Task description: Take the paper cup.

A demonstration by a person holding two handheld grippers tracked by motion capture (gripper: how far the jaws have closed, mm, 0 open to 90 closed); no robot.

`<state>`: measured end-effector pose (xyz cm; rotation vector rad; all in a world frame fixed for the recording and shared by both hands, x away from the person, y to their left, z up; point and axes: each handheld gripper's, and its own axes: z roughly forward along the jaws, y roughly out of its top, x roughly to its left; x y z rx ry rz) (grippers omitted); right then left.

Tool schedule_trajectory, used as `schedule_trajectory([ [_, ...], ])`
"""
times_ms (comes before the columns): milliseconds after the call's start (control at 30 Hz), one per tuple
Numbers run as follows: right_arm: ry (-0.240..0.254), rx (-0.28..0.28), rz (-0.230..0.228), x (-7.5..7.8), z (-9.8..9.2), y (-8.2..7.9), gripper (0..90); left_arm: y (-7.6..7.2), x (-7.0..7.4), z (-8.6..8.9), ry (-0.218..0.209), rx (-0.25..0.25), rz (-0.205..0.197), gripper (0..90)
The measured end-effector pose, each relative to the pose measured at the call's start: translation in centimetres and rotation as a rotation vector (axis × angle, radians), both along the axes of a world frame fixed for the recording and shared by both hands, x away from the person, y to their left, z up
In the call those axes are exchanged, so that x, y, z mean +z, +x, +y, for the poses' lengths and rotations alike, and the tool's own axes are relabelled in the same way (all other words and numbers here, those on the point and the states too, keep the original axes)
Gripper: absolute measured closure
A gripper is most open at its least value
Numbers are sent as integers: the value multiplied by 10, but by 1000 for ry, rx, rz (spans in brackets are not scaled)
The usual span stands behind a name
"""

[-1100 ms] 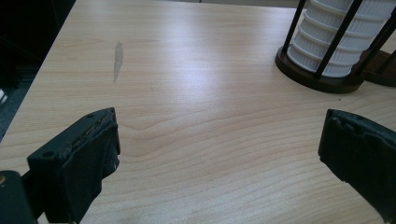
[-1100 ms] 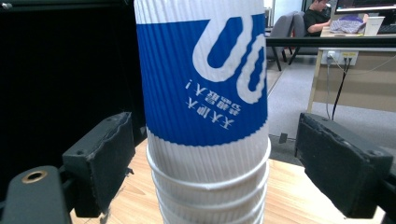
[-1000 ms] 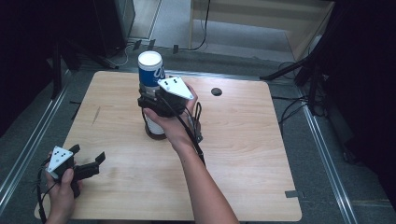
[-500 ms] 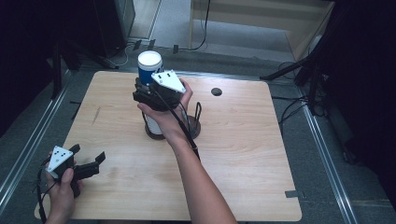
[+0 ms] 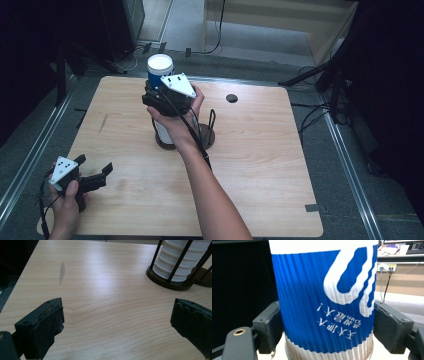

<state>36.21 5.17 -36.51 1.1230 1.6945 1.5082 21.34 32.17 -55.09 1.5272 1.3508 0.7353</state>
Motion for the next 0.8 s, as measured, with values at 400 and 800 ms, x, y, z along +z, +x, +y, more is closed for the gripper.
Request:
schedule_trajectory([
  [400, 23, -7, -31, 10, -1, -1, 190, 0, 0, 0, -3, 3, -2, 0],
  [800, 42, -20, -108, 23, -4, -4, 199, 1, 0, 0, -3, 0, -9, 0],
])
